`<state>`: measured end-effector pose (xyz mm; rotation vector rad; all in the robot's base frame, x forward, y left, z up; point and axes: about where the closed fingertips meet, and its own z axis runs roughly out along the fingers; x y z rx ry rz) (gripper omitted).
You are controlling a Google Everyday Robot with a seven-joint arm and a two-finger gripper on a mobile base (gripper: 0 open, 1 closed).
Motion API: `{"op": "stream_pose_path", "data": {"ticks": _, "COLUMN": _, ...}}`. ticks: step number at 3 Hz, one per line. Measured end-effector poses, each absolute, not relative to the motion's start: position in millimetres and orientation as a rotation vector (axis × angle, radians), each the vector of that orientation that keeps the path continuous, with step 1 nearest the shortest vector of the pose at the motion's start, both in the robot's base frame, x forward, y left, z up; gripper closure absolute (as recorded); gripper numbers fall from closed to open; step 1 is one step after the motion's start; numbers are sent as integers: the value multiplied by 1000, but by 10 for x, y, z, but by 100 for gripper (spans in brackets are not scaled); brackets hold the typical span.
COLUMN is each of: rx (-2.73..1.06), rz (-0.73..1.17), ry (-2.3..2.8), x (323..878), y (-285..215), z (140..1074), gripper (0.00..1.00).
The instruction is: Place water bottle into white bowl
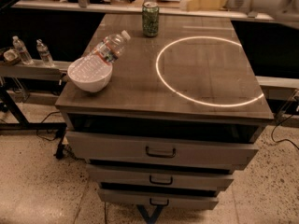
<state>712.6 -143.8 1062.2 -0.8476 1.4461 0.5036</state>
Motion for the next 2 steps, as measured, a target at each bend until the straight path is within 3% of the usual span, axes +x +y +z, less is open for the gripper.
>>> {"op": "stream_pose_path", "data": {"ticks": 1, "rx": -769, "rz": 241, "ry": 1361, "x": 6891, "y": -2037, "z": 11402, "gripper": 0}}
{"op": "stream_pose_path", "data": {"ticks": 2, "rx": -778, "rz": 253, "ry": 1363, "x": 6898, "y": -1997, "z": 11373, "gripper": 0}}
